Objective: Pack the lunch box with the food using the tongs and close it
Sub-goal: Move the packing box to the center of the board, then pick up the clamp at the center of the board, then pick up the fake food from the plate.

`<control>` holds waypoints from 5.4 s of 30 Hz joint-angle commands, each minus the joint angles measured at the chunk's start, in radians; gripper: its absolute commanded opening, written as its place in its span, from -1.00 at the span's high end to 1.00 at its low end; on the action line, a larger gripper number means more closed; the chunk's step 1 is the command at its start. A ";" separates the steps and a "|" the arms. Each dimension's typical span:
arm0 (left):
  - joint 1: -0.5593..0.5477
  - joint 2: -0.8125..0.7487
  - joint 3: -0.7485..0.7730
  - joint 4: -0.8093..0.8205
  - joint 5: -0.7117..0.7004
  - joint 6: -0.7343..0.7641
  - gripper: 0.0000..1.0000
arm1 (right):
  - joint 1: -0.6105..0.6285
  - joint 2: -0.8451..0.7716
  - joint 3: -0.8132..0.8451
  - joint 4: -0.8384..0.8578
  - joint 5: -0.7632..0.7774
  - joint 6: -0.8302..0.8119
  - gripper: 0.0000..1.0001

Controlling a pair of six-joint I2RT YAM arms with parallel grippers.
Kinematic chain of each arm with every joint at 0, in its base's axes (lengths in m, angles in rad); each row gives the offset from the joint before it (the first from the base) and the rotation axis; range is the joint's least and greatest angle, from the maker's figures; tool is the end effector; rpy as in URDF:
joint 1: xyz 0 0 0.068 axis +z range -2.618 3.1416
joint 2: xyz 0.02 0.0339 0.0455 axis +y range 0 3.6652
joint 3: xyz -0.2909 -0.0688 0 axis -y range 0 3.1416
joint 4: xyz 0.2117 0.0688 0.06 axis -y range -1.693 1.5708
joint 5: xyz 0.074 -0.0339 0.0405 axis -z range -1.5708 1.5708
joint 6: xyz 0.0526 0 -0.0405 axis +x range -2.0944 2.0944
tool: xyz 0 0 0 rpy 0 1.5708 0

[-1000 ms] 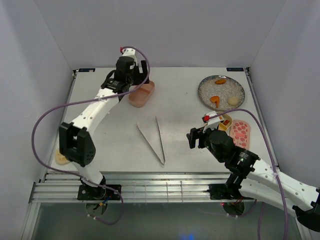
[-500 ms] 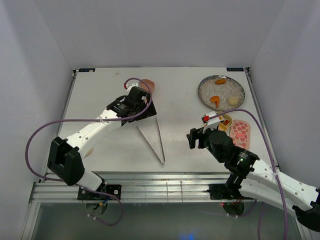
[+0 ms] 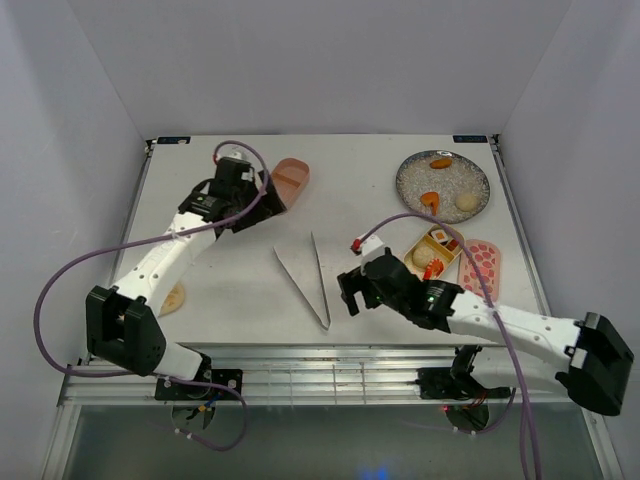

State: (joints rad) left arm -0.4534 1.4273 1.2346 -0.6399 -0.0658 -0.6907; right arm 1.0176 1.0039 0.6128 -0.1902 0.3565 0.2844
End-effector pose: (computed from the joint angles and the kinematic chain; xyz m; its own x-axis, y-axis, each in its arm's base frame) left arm 0.2557 -0.1208 0.3262 -0.7657 -0.3341 -0.5497 -0.1174 0.9128 -0.3912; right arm 0.1130 0.1481 0.2660 -0.4576 -0.2407 -0.8559 -0.5373 0.8419 0.0506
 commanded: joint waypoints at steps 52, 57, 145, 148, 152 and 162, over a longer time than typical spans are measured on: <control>0.395 0.702 0.322 0.347 0.431 0.129 -0.49 | 0.121 0.763 0.424 0.135 0.012 0.018 -0.97; 0.378 0.723 0.350 0.352 0.438 0.154 -0.15 | 0.121 0.743 0.410 0.132 0.016 0.004 -0.98; -0.263 -0.243 -0.616 0.743 -0.014 0.132 -0.96 | -0.893 0.541 0.895 -0.491 -0.099 -0.136 -0.02; -0.269 -0.257 -0.623 0.756 0.014 0.135 -0.96 | -0.945 0.507 0.828 -0.483 -0.080 -0.134 -0.02; -0.277 -0.277 -0.633 0.755 0.015 0.134 -0.96 | -0.993 0.467 0.742 -0.447 -0.062 -0.143 -0.02; -0.277 -0.283 -0.647 0.767 0.012 0.126 -0.96 | -1.068 0.524 0.703 -0.376 -0.172 -0.188 -0.08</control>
State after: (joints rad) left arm -0.7269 1.1732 0.6064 0.1040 -0.0486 -0.5720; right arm -0.0357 1.5146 1.3121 -0.6327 0.2188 0.1207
